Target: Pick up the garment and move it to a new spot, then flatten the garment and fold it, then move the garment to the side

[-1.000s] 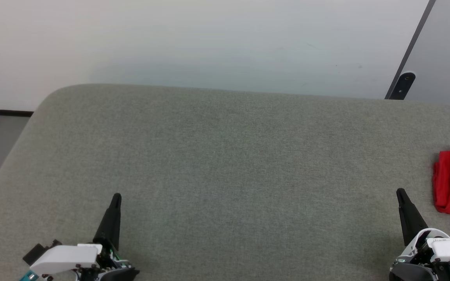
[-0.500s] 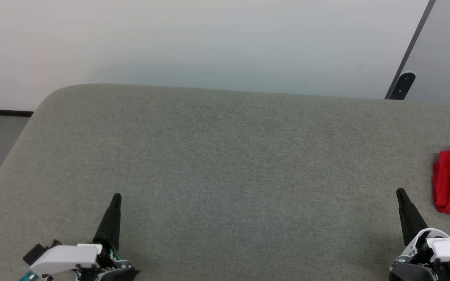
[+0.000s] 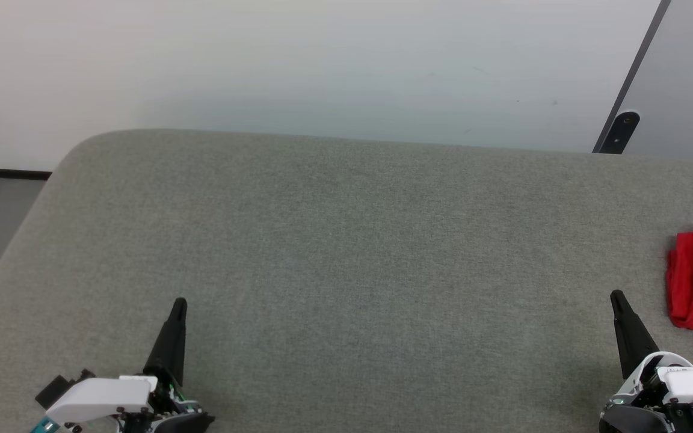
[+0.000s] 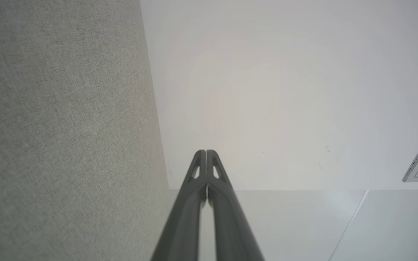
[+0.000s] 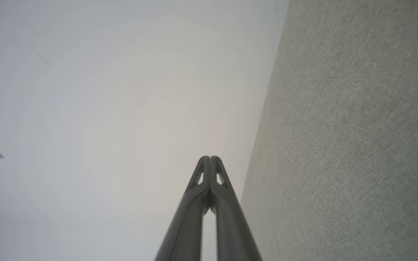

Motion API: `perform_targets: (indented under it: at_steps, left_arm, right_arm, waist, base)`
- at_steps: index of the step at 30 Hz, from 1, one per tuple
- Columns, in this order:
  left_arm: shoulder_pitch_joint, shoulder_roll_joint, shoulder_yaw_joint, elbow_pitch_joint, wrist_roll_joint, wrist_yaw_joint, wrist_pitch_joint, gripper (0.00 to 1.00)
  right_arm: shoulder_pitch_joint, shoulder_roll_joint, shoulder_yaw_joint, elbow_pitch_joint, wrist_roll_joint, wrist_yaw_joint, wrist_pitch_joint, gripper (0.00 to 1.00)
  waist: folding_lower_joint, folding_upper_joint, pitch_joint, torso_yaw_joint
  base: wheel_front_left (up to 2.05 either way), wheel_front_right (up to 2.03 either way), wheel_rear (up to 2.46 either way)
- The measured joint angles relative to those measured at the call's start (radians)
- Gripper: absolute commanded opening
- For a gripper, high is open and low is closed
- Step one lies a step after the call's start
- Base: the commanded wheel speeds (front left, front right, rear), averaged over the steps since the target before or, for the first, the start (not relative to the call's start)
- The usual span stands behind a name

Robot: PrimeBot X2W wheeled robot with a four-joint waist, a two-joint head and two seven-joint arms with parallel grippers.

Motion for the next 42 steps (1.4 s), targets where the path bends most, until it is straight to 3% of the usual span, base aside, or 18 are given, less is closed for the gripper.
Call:
perform_targets:
  at_steps: [42]
  left_arm:
    - [0.0,0.0,-0.001,0.0,0.0,0.0,0.0,0.0]
  right_arm:
    - [0.0,0.0,0.0,0.0,0.0,0.0,0.0,0.0]
  waist:
    - [-0.0001,0.0,0.0,0.0]
  base:
    - [0.0,0.0,0.0]
